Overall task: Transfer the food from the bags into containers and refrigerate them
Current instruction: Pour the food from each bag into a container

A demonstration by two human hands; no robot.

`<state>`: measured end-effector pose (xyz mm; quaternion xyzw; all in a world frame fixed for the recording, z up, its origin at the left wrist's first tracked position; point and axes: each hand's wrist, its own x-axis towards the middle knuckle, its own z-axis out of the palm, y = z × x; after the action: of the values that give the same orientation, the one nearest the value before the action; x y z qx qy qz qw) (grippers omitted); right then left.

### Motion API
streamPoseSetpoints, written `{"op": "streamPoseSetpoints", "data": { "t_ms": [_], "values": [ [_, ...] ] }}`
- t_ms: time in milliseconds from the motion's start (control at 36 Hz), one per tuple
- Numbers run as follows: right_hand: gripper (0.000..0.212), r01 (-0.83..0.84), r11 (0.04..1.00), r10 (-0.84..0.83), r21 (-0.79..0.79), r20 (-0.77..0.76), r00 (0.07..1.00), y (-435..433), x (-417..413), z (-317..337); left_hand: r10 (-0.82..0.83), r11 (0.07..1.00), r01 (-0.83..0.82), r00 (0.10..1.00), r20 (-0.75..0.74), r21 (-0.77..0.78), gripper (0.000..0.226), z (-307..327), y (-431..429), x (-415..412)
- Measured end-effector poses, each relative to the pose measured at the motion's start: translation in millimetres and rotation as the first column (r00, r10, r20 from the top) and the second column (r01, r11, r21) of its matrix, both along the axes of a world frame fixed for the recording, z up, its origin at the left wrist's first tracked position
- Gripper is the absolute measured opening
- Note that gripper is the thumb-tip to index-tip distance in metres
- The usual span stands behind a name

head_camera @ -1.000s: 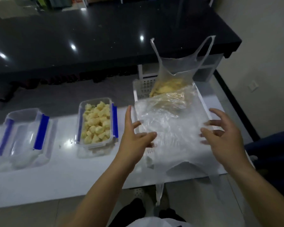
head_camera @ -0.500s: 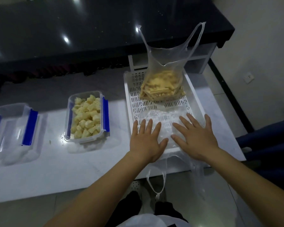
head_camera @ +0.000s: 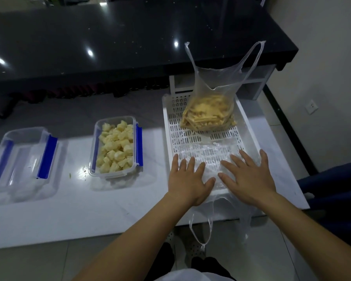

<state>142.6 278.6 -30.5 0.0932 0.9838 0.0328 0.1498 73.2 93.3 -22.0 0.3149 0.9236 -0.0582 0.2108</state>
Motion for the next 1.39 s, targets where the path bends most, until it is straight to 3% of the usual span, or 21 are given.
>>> {"op": "streamPoseSetpoints", "data": {
  "t_ms": [333, 472, 556, 639, 694, 778, 861, 944, 1056, 1222, 1306, 1389],
  "values": [
    [0.085, 0.0, 1.0, 0.0, -0.022, -0.004, 1.0, -1.3, 1.4, 5.9, 0.022, 0.998, -0.021, 1.0, -0.016, 0.052, 0.077, -4.5, -1.1, 0.6],
    [0.073, 0.023, 0.998, -0.025, -0.052, -0.03, 0.999, -2.6, 1.5, 10.6, 0.09, 0.97, -0.082, 0.996, -0.026, 0.23, 0.071, -4.8, -2.5, -1.7],
    [0.069, 0.016, 0.999, -0.017, -0.05, -0.023, 1.0, -3.7, 3.4, 14.0, 0.095, 0.963, -0.087, 0.995, -0.022, 0.256, 0.065, -2.8, -3.3, -0.5],
    [0.063, 0.054, 0.979, -0.073, -0.196, -0.088, 0.993, -3.4, 1.1, 20.7, 0.15, 0.896, -0.149, 0.988, 0.03, 0.418, 0.057, 5.1, -3.7, -2.2],
    [0.055, 0.097, 0.901, -0.192, -0.423, -0.188, 0.963, 1.2, -3.1, 30.9, 0.205, 0.766, -0.239, 0.971, 0.125, 0.597, 0.052, 18.0, -6.1, -9.5],
    [0.046, 0.081, 0.67, -0.439, -0.738, -0.306, 0.844, 17.7, -14.9, 58.4, 0.274, 0.558, -0.299, 0.947, 0.168, 0.774, 0.047, 47.7, -12.5, -33.3],
    [0.043, 0.072, 0.472, -0.619, -0.878, -0.273, 0.736, 39.0, -40.7, 91.2, 0.352, 0.429, -0.266, 0.929, 0.111, 0.863, 0.037, 84.6, -14.9, -69.8],
    [0.046, 0.03, 0.287, -0.738, -0.957, -0.201, 0.645, 57.2, -77.5, 121.1, 0.413, 0.375, -0.197, 0.91, 0.027, 0.906, 0.039, 118.1, -10.3, -109.9],
    [0.043, 0.017, 0.122, -0.802, -0.992, -0.088, 0.591, 68.9, -116.4, 146.3, 0.415, 0.402, -0.119, 0.907, -0.065, 0.908, 0.057, 145.0, 3.9, -153.7],
    [0.037, 0.137, -0.131, -0.768, -0.982, 0.187, 0.613, 71.3, -143.3, 160.8, 0.34, 0.594, 0.007, 0.904, -0.26, 0.804, 0.065, 160.5, 27.4, -197.9],
    [0.011, 0.106, -0.151, -0.78, -0.983, 0.185, 0.598, 70.8, -147.6, 166.2, 0.332, 0.573, 0.048, 0.899, -0.286, 0.818, 0.058, 162.6, 36.3, -211.6],
    [0.01, 0.075, -0.144, -0.8, -0.987, 0.161, 0.578, 69.9, -150.2, 173.9, 0.309, 0.572, 0.078, 0.902, -0.303, 0.816, 0.067, 162.6, 48.4, -224.0]
  ]
}}
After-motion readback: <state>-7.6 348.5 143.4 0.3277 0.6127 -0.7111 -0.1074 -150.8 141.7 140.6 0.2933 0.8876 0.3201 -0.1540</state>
